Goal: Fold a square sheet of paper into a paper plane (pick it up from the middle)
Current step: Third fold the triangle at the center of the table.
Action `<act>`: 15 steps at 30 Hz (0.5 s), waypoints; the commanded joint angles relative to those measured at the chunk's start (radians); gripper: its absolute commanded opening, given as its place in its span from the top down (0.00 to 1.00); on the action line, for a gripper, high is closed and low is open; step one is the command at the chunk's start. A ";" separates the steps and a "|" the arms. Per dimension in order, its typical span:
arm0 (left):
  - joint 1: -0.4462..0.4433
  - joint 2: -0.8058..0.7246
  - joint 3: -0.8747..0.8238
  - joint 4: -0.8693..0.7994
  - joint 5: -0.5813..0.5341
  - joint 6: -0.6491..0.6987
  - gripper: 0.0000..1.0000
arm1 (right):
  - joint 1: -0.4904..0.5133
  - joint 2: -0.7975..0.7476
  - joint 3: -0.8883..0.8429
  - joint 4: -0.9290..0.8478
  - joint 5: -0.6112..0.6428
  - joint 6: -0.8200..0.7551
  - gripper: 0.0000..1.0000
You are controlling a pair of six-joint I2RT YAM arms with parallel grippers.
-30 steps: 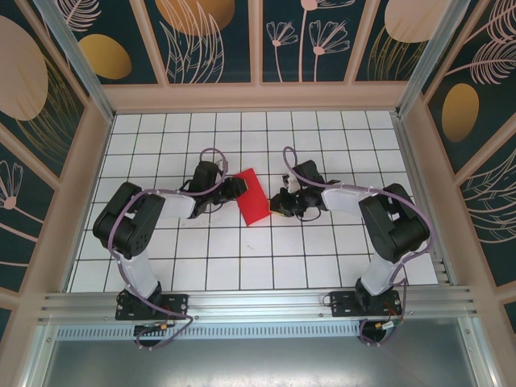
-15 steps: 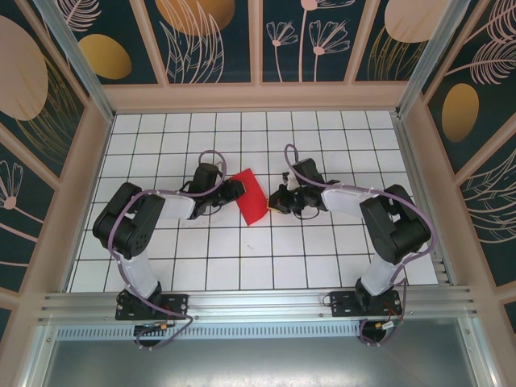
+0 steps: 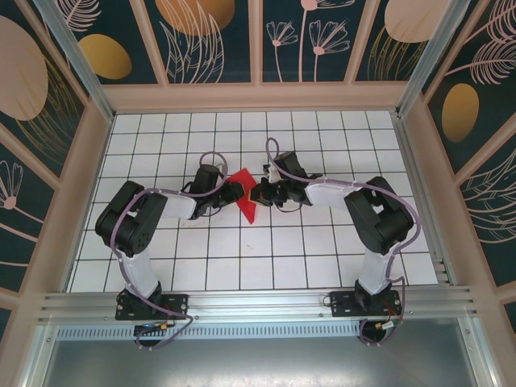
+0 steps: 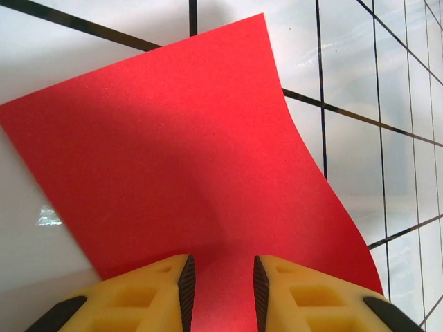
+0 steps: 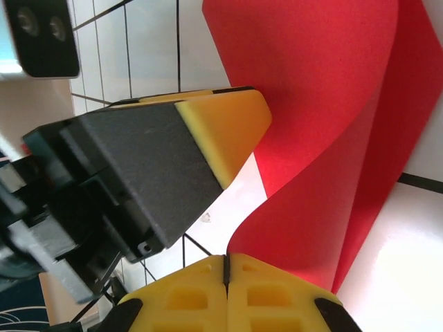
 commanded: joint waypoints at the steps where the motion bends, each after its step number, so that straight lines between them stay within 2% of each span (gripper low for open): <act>1: -0.005 0.008 0.009 -0.046 -0.017 0.026 0.68 | 0.012 0.039 0.034 0.039 0.008 0.008 0.93; 6: -0.005 -0.035 0.024 -0.043 -0.014 0.012 0.67 | 0.015 0.067 0.034 0.056 0.029 0.012 0.92; 11: -0.004 -0.096 0.016 -0.067 -0.113 0.014 0.67 | 0.017 0.078 0.030 0.055 0.055 0.015 0.92; 15: -0.004 -0.085 0.014 -0.099 -0.162 0.017 0.69 | 0.017 0.085 0.030 0.056 0.061 0.017 0.92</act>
